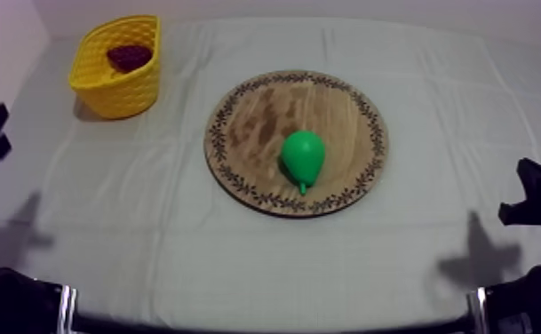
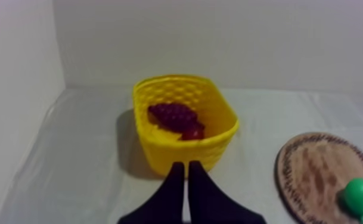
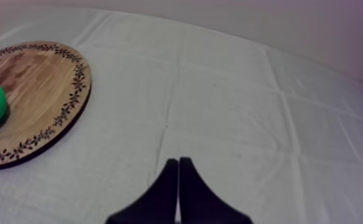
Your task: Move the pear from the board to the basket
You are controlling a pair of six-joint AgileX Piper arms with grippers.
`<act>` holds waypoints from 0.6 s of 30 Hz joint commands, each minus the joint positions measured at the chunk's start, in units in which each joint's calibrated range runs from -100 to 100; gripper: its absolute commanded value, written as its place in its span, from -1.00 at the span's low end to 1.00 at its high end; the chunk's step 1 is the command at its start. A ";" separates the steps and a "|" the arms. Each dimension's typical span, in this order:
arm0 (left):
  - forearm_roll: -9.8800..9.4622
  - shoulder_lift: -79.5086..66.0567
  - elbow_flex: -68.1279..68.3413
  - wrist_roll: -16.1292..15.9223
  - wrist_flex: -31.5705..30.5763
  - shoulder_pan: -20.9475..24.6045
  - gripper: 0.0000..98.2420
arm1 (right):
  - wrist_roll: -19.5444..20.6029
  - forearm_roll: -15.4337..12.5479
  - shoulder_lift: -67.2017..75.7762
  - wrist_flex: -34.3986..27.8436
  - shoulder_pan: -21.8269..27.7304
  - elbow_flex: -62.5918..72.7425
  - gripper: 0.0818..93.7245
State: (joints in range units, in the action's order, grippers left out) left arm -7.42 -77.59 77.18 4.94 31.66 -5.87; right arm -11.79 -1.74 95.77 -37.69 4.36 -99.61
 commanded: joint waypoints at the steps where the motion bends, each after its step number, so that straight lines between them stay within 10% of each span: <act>1: -0.06 8.22 -11.70 0.65 0.80 -1.15 -1.00 | -0.01 0.01 -0.01 -0.05 0.00 -0.05 -0.99; 8: -1.35 21.46 -29.90 2.54 6.50 -7.63 -1.00 | -0.01 0.01 -0.01 -0.05 0.00 -0.05 -0.99; 18: -11.13 35.84 -42.80 14.61 9.98 -19.42 -1.00 | -0.01 0.01 -0.01 -0.05 0.00 -0.05 -0.99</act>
State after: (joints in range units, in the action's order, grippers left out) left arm -17.09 -44.85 36.39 15.67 41.35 -22.27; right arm -11.79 -1.74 95.77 -37.69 4.36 -99.61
